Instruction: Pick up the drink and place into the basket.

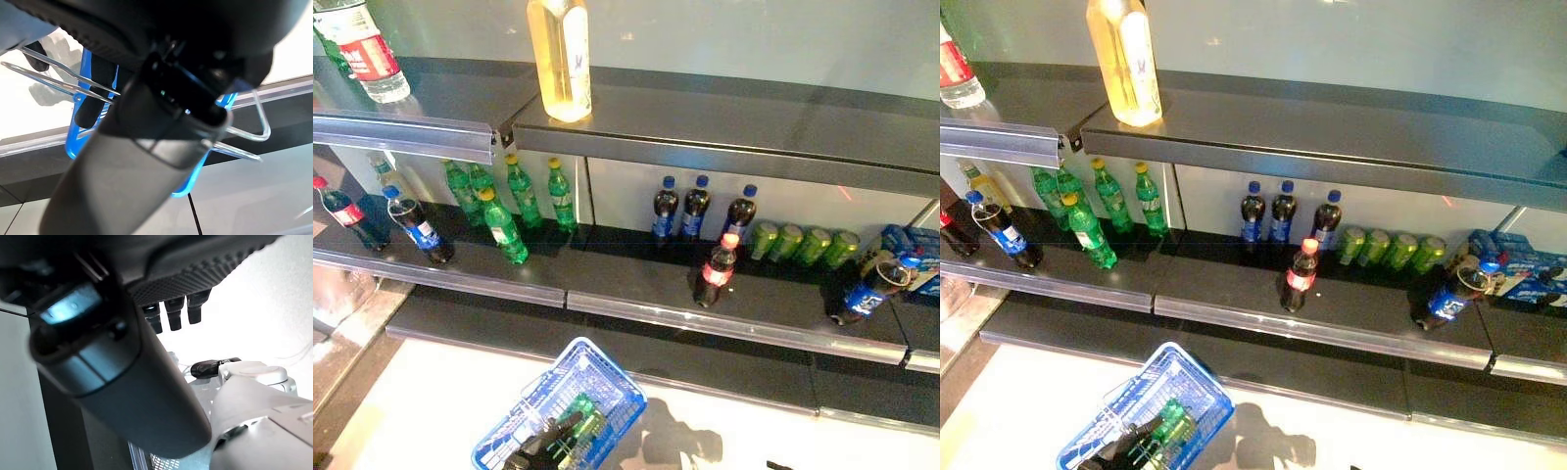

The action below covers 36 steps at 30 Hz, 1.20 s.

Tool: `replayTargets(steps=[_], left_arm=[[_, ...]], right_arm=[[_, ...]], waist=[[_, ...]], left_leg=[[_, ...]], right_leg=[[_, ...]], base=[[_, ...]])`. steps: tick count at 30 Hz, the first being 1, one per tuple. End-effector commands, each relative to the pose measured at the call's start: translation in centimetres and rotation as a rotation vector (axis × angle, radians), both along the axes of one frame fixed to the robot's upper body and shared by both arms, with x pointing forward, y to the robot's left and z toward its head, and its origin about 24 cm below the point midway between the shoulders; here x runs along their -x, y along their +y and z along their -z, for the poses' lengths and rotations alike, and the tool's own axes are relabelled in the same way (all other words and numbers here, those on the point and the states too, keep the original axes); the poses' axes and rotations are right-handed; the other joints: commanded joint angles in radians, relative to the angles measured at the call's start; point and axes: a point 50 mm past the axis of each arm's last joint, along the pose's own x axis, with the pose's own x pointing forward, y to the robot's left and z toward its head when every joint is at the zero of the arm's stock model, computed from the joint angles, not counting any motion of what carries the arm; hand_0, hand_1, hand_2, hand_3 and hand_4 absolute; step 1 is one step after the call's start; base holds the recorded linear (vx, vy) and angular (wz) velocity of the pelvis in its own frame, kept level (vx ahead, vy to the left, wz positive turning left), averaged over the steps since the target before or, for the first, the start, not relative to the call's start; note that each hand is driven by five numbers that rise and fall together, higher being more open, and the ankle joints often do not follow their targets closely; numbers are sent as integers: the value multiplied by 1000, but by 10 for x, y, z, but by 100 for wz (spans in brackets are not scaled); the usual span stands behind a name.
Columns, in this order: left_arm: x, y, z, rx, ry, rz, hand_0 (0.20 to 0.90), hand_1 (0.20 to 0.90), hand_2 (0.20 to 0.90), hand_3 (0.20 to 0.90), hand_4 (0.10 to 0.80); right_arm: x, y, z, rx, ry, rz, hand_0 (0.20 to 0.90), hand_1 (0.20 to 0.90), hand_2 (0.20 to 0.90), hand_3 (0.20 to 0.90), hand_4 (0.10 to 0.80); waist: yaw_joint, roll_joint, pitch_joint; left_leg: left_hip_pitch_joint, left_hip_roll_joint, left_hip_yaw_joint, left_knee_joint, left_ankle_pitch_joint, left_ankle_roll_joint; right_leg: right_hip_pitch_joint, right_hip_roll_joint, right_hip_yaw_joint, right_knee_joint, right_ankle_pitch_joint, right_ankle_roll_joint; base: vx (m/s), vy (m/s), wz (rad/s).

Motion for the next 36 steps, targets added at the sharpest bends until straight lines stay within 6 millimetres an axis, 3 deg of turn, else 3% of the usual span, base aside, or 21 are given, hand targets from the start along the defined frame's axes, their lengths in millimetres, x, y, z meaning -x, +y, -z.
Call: replayTargets(steps=[1, 17, 23, 26, 32, 35, 36], left_arm=[[-49, 14, -25, -7, -269, 44, 300, 300, 300, 200, 100], [-45, 21, -24, -18, -251, 21, 300, 300, 300, 200, 100], [-28, 24, -19, -21, -206, 30, 300, 300, 300, 200, 100], [-23, 24, -17, -21, -190, 32, 300, 300, 300, 200, 100], [-70, 14, -31, -6, -316, 36, 300, 300, 300, 200, 100], [-87, 10, -38, 4, -368, 30, 300, 300, 300, 200, 100], [-97, 8, -43, 13, -409, 17, 300, 300, 300, 200, 100]], right_arm=[[-6, -14, -5, 37, -22, 26, 900, 900, 900, 900, 800], [-3, -14, -4, 36, -11, 7, 900, 900, 900, 900, 800], [5, -14, -3, 30, 14, 0, 900, 900, 900, 900, 800], [11, -16, -3, 39, 43, -33, 900, 900, 900, 900, 800], [-24, -22, -11, 75, -47, -56, 900, 900, 900, 900, 800], [-41, -24, -16, 92, -99, -53, 900, 900, 900, 900, 800], [-53, -27, -21, 111, -149, -58, 900, 900, 900, 900, 800]], waist=[[48, -22, 9], [35, -6, -10], [33, -7, -4], [26, -1, 17], [30, 9, 131], [27, 11, 178], [21, 14, 217]], left_leg=[[-3, -22, 6, 83, -74, 30], [35, -39, -8, 48, -83, 30], [44, -32, -8, 16, -68, 25], [26, -15, 5, 10, -47, 7], [-122, -6, -7, 79, -25, 3], [-203, -7, -21, 159, -37, 9], [-276, 1, -26, 260, -60, 12]], right_leg=[[15, -100, -31, 92, -23, 41], [11, -108, -37, 116, -29, 58], [13, -103, -29, 89, -10, 66], [-7, -110, -34, 73, 12, 76], [-174, -130, -38, 140, 27, 73], [-259, -134, -30, 218, 13, 71], [-340, -141, -18, 331, -21, 65]], base=[[0, 0, 0], [-2, 3, 1], [59, -17, 0], [25, -11, 0], [-297, -26, -3], [-270, -11, 4], [-259, 12, 0]])
